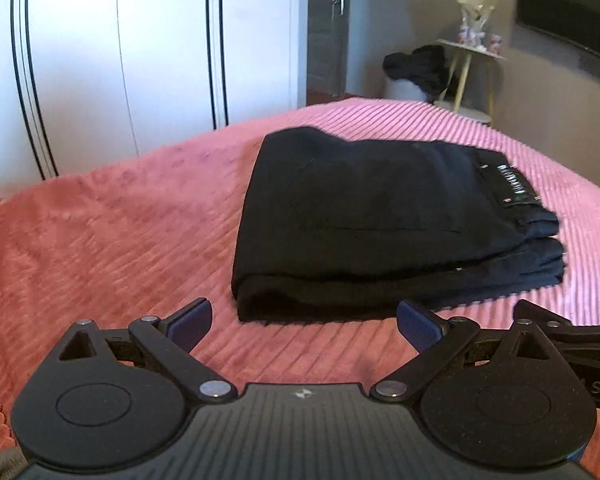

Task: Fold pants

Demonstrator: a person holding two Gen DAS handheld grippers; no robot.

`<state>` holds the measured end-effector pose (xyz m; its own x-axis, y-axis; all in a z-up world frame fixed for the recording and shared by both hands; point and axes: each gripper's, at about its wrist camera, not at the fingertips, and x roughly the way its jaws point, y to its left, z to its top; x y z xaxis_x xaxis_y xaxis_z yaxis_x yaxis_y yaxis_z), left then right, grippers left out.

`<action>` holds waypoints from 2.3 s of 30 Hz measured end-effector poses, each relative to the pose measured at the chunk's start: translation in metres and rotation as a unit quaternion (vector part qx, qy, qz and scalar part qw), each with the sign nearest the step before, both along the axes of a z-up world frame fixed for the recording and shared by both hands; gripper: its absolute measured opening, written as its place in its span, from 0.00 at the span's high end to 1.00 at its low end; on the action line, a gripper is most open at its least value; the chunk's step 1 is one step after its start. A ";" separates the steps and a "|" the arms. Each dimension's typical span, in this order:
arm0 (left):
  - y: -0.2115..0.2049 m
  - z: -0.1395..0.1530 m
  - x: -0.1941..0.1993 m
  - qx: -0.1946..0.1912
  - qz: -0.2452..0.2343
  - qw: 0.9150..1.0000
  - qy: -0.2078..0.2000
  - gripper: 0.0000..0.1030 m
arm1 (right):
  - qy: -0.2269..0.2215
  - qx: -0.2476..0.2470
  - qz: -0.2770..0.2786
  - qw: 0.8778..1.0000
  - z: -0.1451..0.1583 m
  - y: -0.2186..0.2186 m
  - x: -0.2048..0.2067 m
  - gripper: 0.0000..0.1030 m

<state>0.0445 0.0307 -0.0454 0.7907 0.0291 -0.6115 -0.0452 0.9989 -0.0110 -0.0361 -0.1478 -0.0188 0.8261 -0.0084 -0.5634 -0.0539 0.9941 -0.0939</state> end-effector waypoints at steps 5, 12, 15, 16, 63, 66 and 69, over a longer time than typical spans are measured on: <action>-0.002 -0.012 0.012 0.013 0.000 1.000 0.005 0.04 | 0.008 0.002 -0.006 1.000 -0.006 0.000 0.016 0.00; -0.005 -0.021 0.023 0.003 -0.005 1.000 0.024 0.04 | 0.026 0.005 -0.008 1.000 -0.016 0.003 0.027 0.00; -0.007 -0.021 0.024 0.007 -0.007 1.000 0.023 0.04 | 0.026 0.002 -0.015 1.000 -0.016 0.000 0.026 0.00; -0.008 -0.021 0.024 0.007 -0.009 1.000 0.024 0.04 | 0.025 0.001 -0.016 1.000 -0.016 0.000 0.025 0.00; -0.002 -0.018 0.016 -0.018 0.007 0.999 0.028 0.04 | 0.014 0.013 -0.017 1.000 -0.007 -0.009 0.015 0.00; -0.002 -0.018 0.016 -0.017 0.008 0.999 0.030 0.04 | 0.012 0.013 -0.016 1.000 -0.007 -0.009 0.014 0.00; -0.002 -0.018 0.016 -0.016 0.007 0.999 0.030 0.04 | 0.012 0.015 -0.017 1.000 -0.006 -0.010 0.013 0.00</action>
<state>0.0608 0.0286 -0.0634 0.7516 0.0200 -0.6593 -0.0612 0.9973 -0.0395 -0.0227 -0.1579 -0.0249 0.8124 -0.0179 -0.5829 -0.0227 0.9978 -0.0623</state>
